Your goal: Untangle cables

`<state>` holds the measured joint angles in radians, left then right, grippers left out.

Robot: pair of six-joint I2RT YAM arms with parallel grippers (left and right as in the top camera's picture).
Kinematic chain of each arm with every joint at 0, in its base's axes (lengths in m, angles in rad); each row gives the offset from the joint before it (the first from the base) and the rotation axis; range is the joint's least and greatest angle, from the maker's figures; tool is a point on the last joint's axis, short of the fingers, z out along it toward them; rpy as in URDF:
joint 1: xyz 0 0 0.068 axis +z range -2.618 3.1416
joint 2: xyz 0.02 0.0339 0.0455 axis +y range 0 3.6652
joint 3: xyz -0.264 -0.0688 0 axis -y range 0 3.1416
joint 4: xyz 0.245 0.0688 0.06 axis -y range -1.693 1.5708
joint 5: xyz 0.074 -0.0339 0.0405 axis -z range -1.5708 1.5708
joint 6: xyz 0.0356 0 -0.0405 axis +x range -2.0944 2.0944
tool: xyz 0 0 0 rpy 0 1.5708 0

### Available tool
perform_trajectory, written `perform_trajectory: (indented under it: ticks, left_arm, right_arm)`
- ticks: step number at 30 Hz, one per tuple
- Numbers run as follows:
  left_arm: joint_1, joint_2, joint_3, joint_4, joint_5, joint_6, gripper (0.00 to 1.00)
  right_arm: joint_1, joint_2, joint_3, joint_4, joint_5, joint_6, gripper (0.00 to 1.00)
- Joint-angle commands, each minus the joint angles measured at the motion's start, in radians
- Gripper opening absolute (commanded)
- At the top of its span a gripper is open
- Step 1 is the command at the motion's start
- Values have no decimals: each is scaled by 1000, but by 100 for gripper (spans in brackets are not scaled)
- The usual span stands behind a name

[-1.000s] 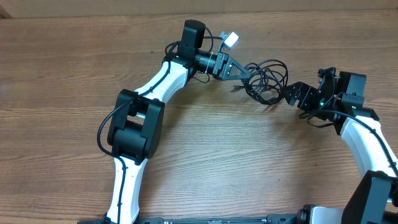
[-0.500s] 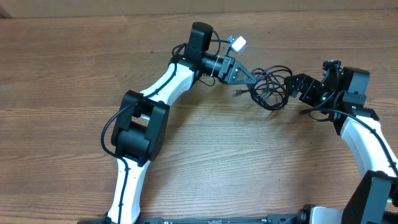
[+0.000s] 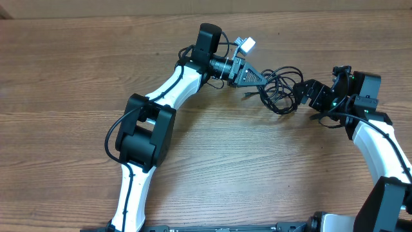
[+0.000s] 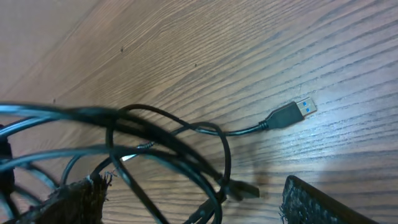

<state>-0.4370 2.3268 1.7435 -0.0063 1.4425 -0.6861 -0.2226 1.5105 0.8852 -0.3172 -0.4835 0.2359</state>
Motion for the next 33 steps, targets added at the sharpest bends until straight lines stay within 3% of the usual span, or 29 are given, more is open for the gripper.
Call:
perform_trajectory:
  ticks: [1, 13, 21, 27, 33]
  left_arm:
    - [-4, 5, 2, 11, -32, -55, 4]
    - [-42, 5, 2, 38, -10, -56, 4]
    - [-47, 5, 2, 145, 53, -131, 4]
    - [-54, 5, 2, 245, 138, -201, 4]
    - [-54, 5, 2, 246, 139, -221, 4]
  right_arm:
    - [-1, 5, 18, 8, -8, 3, 89]
    - [-1, 5, 18, 37, -8, 3, 89]
    - [-1, 5, 18, 56, 10, 3, 89]
    - [-1, 5, 18, 76, 168, 3, 92]
    - [-4, 5, 18, 79, 393, 3, 93]
